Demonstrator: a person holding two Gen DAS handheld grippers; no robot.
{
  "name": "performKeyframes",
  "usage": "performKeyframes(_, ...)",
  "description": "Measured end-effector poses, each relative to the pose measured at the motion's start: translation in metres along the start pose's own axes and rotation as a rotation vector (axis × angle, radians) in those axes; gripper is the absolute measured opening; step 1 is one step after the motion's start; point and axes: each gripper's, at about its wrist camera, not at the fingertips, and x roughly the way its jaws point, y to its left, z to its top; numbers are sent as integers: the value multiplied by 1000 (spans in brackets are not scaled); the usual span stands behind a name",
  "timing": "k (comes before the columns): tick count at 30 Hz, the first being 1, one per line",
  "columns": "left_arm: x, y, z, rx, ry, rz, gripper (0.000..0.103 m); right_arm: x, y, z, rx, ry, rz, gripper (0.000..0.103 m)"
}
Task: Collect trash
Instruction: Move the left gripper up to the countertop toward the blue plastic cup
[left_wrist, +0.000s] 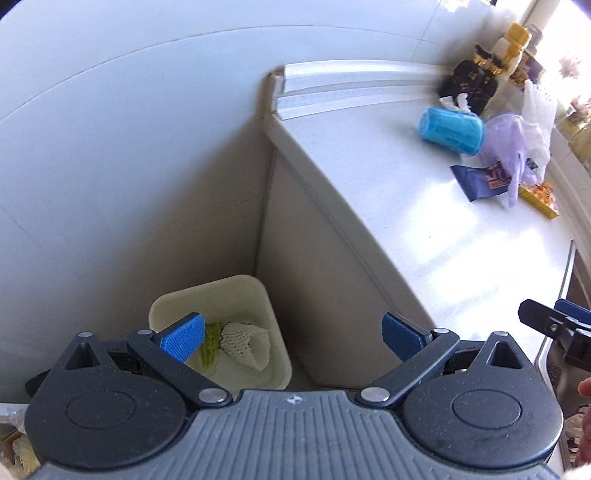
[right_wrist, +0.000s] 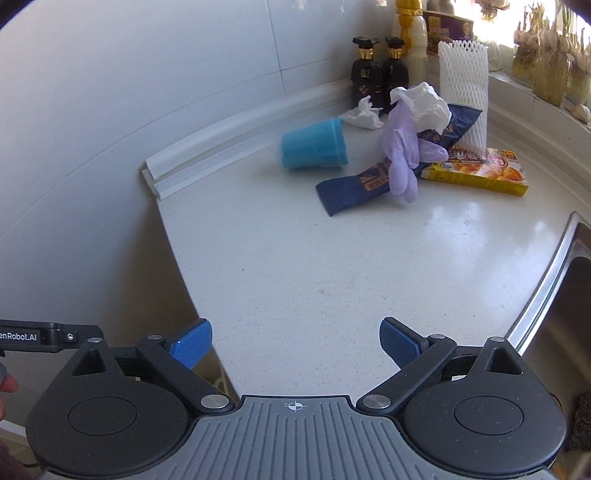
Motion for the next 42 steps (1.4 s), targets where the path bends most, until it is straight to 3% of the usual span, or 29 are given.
performKeyframes(19, 22, -75, 40, 159, -65, -53, 102, 7, -56, 16, 73, -42, -86, 99)
performKeyframes(29, 40, -109, 81, 200, -200, -137, 102, 24, -77, 39, 40, -152, -94, 99)
performKeyframes(42, 78, -158, 135, 167, -216, -190, 102, 47, -98, 78, -16, -303, -106, 99)
